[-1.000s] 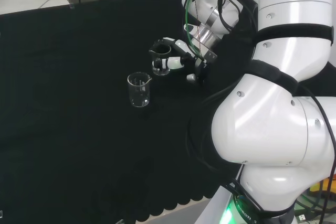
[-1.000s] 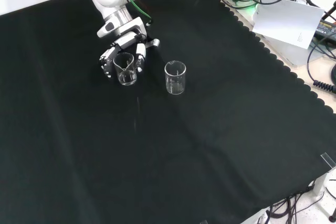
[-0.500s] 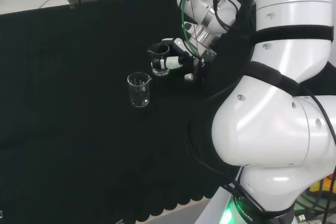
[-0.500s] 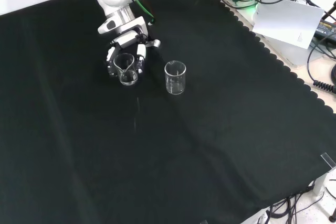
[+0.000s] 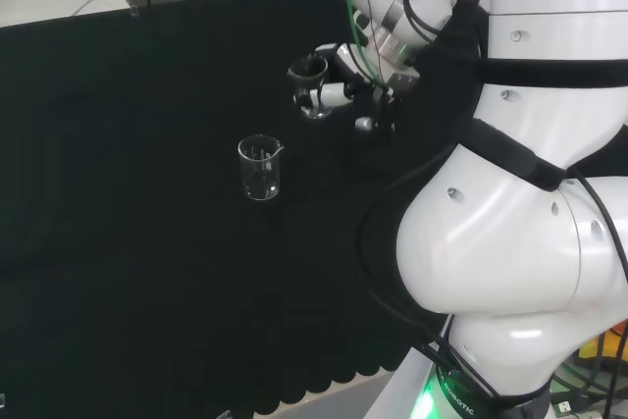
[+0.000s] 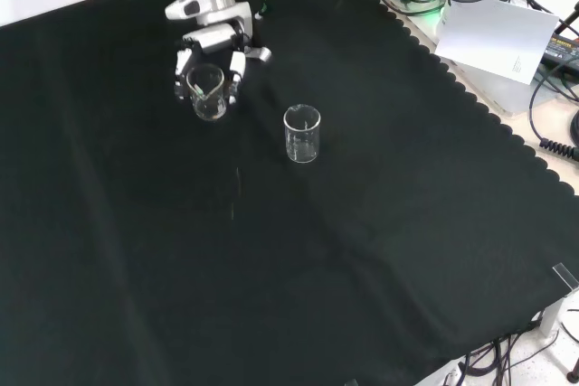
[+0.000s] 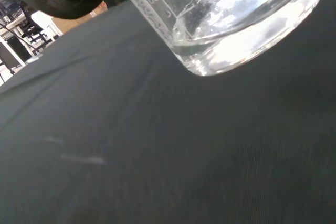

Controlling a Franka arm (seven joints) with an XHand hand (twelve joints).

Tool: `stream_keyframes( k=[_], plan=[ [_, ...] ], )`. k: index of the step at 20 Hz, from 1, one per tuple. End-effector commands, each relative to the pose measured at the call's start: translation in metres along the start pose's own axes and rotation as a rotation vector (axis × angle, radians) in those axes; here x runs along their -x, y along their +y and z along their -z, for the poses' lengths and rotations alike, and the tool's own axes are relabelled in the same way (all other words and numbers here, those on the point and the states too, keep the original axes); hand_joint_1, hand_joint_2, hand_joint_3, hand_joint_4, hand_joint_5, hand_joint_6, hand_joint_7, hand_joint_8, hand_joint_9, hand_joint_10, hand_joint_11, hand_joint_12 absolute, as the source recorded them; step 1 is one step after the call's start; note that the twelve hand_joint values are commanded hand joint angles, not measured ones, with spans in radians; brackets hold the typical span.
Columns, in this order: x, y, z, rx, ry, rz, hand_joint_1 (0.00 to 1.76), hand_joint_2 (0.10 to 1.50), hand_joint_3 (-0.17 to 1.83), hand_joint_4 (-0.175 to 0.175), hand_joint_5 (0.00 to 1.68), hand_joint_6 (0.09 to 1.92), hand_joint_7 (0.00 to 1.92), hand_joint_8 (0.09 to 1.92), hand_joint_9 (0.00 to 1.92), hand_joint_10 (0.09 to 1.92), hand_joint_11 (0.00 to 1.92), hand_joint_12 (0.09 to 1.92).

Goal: Pick up the beaker on the right.

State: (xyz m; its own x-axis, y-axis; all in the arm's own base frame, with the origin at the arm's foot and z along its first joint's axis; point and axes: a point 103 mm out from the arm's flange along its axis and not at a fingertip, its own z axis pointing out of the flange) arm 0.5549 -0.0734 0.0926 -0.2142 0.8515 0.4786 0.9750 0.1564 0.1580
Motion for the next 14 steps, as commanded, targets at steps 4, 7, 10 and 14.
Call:
stream_keyframes(
  k=[4,7,10,14],
  plan=[
    [-0.034,-0.03,0.062,-0.116,-0.051,0.03,1.3,1.05,-0.17,-0.088,1.19,0.64,1.46,0.34,1.54,0.7,1.37,0.78],
    [-0.051,-0.046,0.072,-0.14,-0.079,0.028,1.3,1.06,-0.17,-0.096,1.17,0.67,1.44,0.38,1.54,0.74,1.36,0.82],
    [-0.066,-0.06,0.078,-0.153,-0.102,0.024,1.3,1.06,-0.17,-0.1,1.15,0.7,1.42,0.43,1.53,0.77,1.35,0.84],
    [-0.083,-0.076,0.083,-0.177,-0.124,0.017,1.3,1.07,-0.17,-0.104,1.15,0.7,1.41,0.45,1.53,0.78,1.35,0.84]
  ],
)
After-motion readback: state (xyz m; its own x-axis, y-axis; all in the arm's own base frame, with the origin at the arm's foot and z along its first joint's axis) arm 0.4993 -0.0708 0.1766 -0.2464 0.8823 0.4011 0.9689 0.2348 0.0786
